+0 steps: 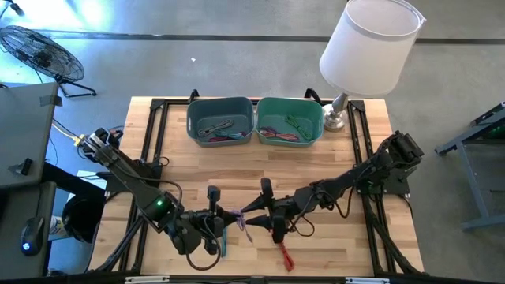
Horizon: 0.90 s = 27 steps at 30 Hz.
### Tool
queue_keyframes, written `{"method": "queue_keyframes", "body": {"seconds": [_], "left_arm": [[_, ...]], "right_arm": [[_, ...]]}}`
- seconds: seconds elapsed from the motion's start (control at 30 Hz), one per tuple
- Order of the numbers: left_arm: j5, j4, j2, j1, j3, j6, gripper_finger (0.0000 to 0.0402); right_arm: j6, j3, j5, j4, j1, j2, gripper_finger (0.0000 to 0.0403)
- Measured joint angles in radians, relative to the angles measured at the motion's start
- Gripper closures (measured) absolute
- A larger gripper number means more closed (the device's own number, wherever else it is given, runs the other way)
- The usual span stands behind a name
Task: Pick & Place USB Port
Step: Put the purple USB cable into the green bin
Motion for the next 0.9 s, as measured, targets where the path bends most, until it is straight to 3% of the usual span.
{"method": "queue_keyframes", "body": {"seconds": [0.7, 0.9], "left_arm": [[0.01, 0.008, 0.004, 0.01, 0.0, 0.003, 0.0399], [0.07, 0.01, 0.026, 0.055, 0.0, 0.004, 0.0398]], "right_arm": [[-0.003, 0.0, -0.046, 0.002, 0.001, 0.0, 0.0258], [-0.003, 0.0, -0.056, 0.002, 0.0, 0.0, 0.0256]]}}
